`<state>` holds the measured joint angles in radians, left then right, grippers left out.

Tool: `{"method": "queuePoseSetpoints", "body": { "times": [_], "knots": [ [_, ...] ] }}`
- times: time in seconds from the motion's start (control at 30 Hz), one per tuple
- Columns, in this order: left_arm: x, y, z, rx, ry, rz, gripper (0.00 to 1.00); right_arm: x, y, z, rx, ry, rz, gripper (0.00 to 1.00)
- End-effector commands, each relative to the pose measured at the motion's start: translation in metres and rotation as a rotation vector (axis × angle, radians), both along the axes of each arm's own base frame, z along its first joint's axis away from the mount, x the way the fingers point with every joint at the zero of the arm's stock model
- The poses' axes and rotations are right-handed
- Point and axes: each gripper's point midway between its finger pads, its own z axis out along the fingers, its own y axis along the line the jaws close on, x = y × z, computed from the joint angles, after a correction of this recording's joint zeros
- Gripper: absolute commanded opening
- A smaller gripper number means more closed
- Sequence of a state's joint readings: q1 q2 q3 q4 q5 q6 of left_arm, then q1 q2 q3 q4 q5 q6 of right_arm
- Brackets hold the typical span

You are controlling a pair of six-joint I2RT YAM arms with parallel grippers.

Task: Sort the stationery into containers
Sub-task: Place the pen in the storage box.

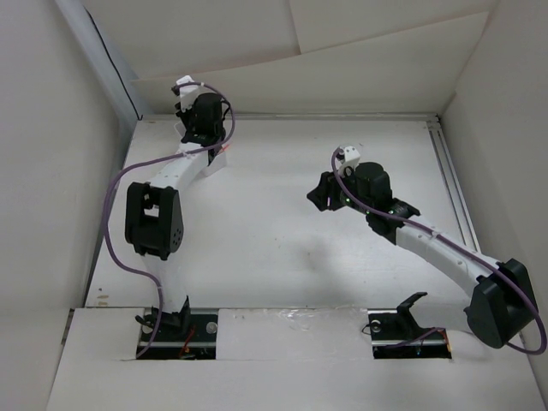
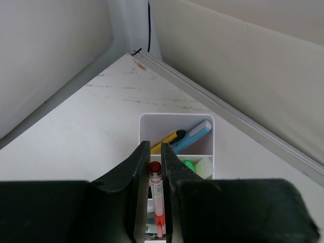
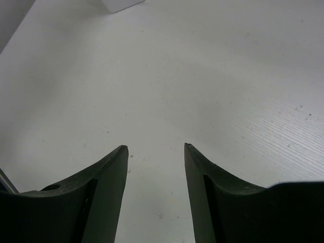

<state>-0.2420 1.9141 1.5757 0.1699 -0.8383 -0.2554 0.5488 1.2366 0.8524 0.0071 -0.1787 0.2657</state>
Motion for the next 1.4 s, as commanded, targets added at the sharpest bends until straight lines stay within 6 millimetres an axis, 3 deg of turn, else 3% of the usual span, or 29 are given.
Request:
{"method": "queuePoseSetpoints", "body": {
  "times": [0.0,0.33,0.53,0.63,0.67,0.7,0.73,0.9,1.07,1.13,1.2,1.23,1.3,1.33,1.37],
  "knots": [
    [0.001,0.0,0.0,-0.011,-0.039,-0.002,0.0,0.007,-0.002,0.017,0.037,-0.063,-0.024,0.54],
    [-0.012,-0.013,-0.041,-0.066,-0.004,-0.032,0.02,0.008,-0.005,0.021,0.042,-0.07,-0.03,0.54],
    [-0.015,-0.028,-0.047,-0.113,-0.019,-0.058,0.03,0.006,-0.007,0.02,0.041,-0.071,-0.032,0.54],
    [-0.023,-0.03,-0.047,-0.157,-0.038,-0.066,0.15,0.008,-0.008,0.02,0.038,-0.073,-0.043,0.54],
    [-0.028,-0.03,-0.045,-0.163,-0.037,-0.077,0.24,0.008,-0.01,0.023,0.041,-0.083,-0.052,0.54],
    [-0.029,-0.029,-0.038,-0.166,-0.05,-0.078,0.24,0.007,-0.01,0.024,0.048,-0.078,-0.055,0.54],
    [-0.031,-0.031,-0.036,-0.183,-0.059,-0.088,0.32,0.007,-0.01,0.024,0.048,-0.078,-0.055,0.54],
    [-0.044,-0.037,0.015,-0.247,-0.176,-0.148,0.43,0.011,-0.012,0.02,0.036,-0.074,-0.076,0.55],
    [-0.055,-0.046,0.068,-0.322,-0.287,-0.217,0.53,0.026,-0.044,0.006,-0.006,-0.04,-0.223,0.6],
    [-0.067,-0.06,0.088,-0.352,-0.335,-0.274,0.54,0.033,-0.061,0.002,-0.038,-0.038,-0.305,0.6],
    [-0.075,-0.07,0.097,-0.403,-0.365,-0.317,0.48,0.042,-0.081,0.0,-0.064,-0.04,-0.389,0.5],
    [-0.086,-0.079,0.097,-0.427,-0.366,-0.355,0.45,0.043,-0.093,-0.008,-0.072,-0.015,-0.428,0.36],
    [-0.101,-0.108,0.098,-0.487,-0.389,-0.453,0.33,0.043,-0.109,-0.014,-0.092,0.024,-0.492,0.0],
    [-0.111,-0.127,0.096,-0.518,-0.389,-0.528,0.27,0.047,-0.128,-0.016,-0.122,0.022,-0.571,0.0],
    [-0.132,-0.155,0.077,-0.535,-0.354,-0.611,0.24,0.048,-0.139,-0.019,-0.144,0.027,-0.615,0.0]
  ]
}}
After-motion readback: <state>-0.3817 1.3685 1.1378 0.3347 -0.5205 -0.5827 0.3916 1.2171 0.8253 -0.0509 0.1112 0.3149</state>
